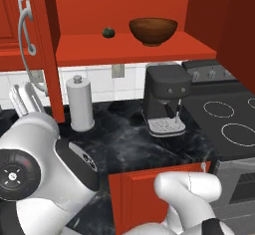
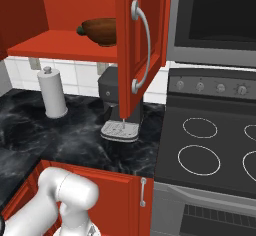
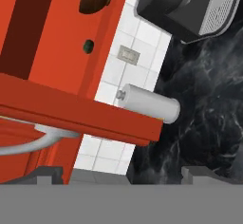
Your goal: Pick the mug and place it in the sink. Pick the bowl and place it in the open cabinet and then close the cabinet.
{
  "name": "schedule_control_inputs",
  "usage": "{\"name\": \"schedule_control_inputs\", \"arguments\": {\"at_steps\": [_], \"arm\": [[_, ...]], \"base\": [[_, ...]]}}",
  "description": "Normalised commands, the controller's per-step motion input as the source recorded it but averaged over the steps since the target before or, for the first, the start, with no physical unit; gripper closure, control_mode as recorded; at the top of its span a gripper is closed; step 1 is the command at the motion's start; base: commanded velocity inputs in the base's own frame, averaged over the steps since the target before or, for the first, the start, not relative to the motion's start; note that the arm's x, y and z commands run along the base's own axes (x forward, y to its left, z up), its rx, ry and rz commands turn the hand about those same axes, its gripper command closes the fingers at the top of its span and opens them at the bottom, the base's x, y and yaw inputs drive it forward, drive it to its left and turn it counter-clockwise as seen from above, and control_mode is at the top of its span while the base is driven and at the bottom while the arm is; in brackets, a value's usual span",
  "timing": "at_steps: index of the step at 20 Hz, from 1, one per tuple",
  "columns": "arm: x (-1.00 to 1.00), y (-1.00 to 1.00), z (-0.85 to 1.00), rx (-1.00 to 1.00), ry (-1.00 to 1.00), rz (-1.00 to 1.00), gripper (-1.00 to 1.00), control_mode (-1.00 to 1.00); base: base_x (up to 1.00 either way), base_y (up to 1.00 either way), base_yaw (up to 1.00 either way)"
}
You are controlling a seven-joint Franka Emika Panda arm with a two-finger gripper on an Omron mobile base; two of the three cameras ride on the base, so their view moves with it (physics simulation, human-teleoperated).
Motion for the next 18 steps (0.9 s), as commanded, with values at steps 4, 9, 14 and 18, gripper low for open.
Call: {"name": "schedule_control_inputs", "arguments": {"at_steps": [4, 9, 14, 18], "arm": [[0.24, 0.33, -0.04, 0.00, 0.00, 0.00, -1.00, -1.00], [0.19, 0.05, 0.00, 0.00, 0.00, -0.01, -1.00, -1.00], [0.23, 0.00, 0.00, 0.00, 0.00, -0.05, -1.00, -1.00], [0.22, 0.00, -0.01, 0.00, -0.02, -0.06, -1.00, -1.00]], "base": [[0.00, 0.00, 0.00], [0.00, 0.00, 0.00], [0.00, 0.00, 0.00], [0.00, 0.00, 0.00]]}}
